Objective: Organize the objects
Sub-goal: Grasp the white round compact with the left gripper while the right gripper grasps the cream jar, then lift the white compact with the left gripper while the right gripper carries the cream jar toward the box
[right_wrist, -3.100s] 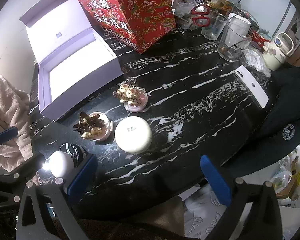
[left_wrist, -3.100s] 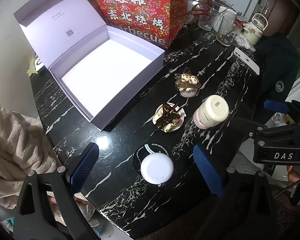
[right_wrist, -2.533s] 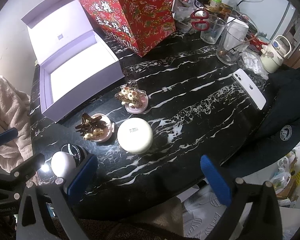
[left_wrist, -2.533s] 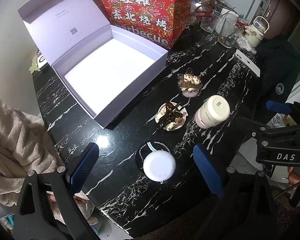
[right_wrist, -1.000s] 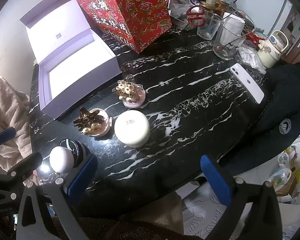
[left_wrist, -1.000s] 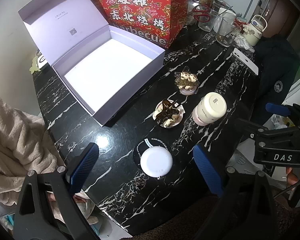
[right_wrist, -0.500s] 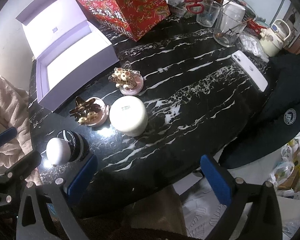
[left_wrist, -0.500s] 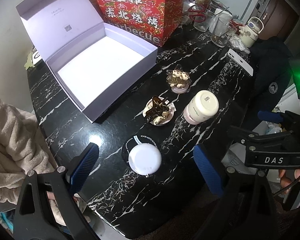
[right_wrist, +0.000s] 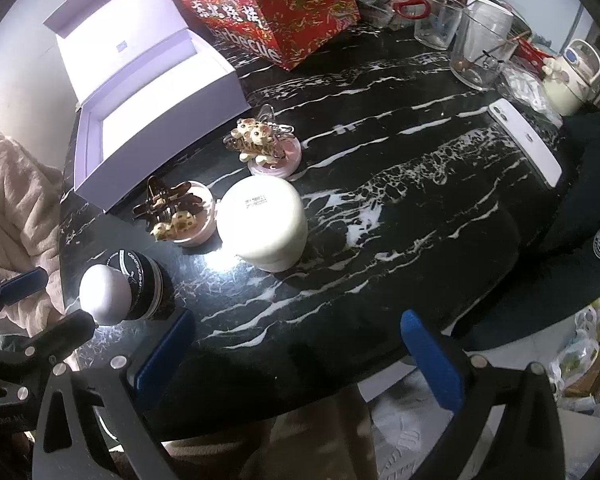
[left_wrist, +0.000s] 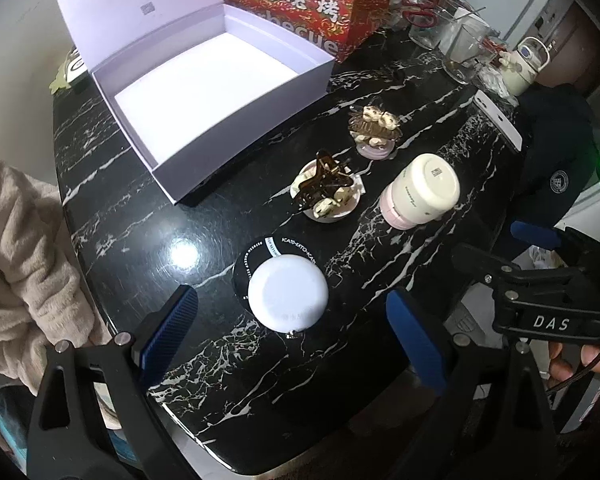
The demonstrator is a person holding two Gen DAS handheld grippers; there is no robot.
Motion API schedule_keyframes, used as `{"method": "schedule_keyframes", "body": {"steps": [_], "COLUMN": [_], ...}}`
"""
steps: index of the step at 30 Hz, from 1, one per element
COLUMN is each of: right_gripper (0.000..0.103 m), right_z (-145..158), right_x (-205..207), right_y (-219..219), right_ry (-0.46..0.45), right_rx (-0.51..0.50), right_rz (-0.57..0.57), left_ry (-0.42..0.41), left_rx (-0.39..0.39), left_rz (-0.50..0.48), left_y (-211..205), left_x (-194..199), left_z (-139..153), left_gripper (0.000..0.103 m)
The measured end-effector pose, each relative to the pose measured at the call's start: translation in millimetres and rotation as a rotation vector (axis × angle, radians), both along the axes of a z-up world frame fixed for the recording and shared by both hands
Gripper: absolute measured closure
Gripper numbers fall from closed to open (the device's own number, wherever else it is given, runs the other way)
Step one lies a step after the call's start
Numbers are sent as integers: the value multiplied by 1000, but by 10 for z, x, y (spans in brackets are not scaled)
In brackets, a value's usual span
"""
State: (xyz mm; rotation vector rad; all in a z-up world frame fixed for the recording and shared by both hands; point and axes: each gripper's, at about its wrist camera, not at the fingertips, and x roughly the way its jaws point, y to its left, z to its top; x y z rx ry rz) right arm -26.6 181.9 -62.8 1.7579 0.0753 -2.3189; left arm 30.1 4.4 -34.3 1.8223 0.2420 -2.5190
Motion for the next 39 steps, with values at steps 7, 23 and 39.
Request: {"method": "schedule_keyframes", "body": {"steps": [7,23,39], "right_gripper": [0,33,47], "right_z": [-60,-146,-184], "right_x": [-22,-178,-285], "right_y": [-58,-203,-281], "right_ry": [76,199,214], "right_rx": [6,-43,-42], "right_rz": [51,159,215], "left_ry": [16,32,39], "left_rx": [12,26,48], "left_rz": [26,59,77], "left_y": [-4,-5,-54], "left_x": [28,-34,-70], "left_z": [-118,-359,-446], "left_gripper": [14,33,53]}}
